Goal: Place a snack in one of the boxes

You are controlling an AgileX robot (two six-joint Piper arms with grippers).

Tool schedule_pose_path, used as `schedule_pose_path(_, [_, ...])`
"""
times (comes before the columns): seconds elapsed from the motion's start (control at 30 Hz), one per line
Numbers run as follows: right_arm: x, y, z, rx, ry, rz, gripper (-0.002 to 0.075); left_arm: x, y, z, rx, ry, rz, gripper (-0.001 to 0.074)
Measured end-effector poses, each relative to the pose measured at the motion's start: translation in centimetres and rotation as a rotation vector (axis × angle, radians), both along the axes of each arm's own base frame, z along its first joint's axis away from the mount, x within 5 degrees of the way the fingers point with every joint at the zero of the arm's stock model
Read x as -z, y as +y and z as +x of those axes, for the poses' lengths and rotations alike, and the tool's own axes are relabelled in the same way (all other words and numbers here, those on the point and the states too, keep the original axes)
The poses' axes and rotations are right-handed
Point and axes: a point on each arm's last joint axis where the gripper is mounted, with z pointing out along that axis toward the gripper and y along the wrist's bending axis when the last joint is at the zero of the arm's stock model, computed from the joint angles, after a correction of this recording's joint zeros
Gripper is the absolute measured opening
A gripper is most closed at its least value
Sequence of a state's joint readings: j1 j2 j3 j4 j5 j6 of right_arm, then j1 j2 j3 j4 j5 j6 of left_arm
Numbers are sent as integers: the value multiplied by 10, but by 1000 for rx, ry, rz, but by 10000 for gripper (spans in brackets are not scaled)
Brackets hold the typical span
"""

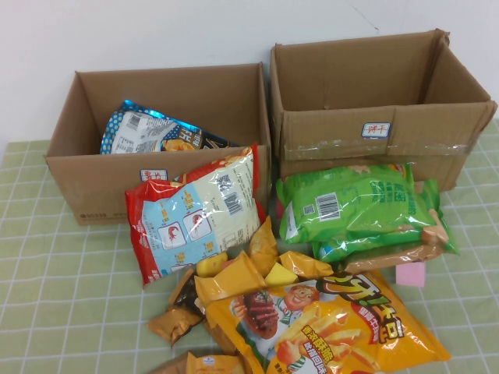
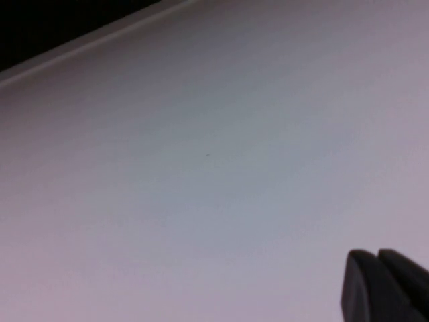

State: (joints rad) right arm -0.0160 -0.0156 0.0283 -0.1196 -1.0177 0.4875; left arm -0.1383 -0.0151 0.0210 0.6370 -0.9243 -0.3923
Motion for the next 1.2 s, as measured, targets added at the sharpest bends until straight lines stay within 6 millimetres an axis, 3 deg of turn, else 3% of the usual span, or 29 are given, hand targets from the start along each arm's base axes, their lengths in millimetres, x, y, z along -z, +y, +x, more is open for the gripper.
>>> schedule_pose_path(0.17, [-1, 0, 6, 4, 96, -6, -2, -2, -1, -3, 53, -8, -24, -1])
schedule_pose_path(0.33, [-32, 1, 6, 52, 269, -58, -2, -2, 10, 11, 46, 235, -205, -1])
schedule_pose_path(0.53, [-79, -6, -7, 124, 442, -25, -2, -41, 31, 16, -138, 513, -367, -1])
schedule_pose_path(0.67, [-94, -12, 7, 177, 673, 0, -2, -59, 45, 24, -300, 692, -470, -1])
schedule_pose_path(0.83, [-86, -19, 39, 271, 1107, -43, -2, -57, 54, 48, -467, 931, -508, -1])
schedule_pose_path(0.97, [-62, -17, 62, 242, 1428, -115, -2, -34, 51, 66, -550, 1207, -436, -1])
schedule_pose_path(1.0, [-52, -15, 71, 219, 1554, -177, -2, -21, 44, 72, -543, 1375, -381, -1])
schedule_pose_path(1.2, [-30, -12, 87, 176, 1817, -302, -2, 6, 27, 86, -482, 1707, -208, -1])
